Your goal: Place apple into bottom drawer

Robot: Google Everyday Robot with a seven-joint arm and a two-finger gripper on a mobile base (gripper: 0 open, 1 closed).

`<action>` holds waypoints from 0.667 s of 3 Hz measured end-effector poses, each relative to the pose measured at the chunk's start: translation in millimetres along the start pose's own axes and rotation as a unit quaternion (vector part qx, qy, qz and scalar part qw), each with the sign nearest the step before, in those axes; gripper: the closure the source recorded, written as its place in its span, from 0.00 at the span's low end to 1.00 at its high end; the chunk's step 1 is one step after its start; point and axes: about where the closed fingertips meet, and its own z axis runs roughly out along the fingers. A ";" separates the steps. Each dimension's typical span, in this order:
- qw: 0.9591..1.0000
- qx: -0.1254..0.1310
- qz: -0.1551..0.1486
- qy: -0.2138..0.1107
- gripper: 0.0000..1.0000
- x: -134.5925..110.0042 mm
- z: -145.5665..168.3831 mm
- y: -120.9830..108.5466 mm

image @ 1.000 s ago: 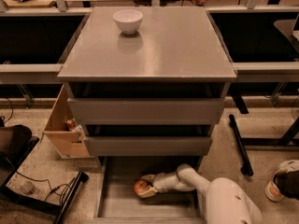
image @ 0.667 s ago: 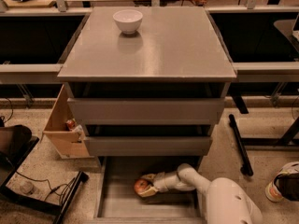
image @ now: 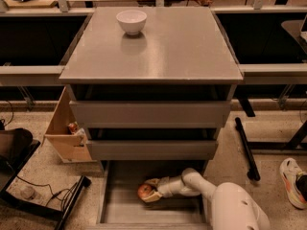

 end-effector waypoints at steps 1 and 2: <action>1.000 0.000 0.000 0.000 0.04 0.0 0.1 0.0; 1.000 0.000 0.000 0.000 0.00 0.0 0.2 0.1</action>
Offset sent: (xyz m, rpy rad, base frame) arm 0.0000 0.0000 0.0000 0.0000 0.0000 0.0000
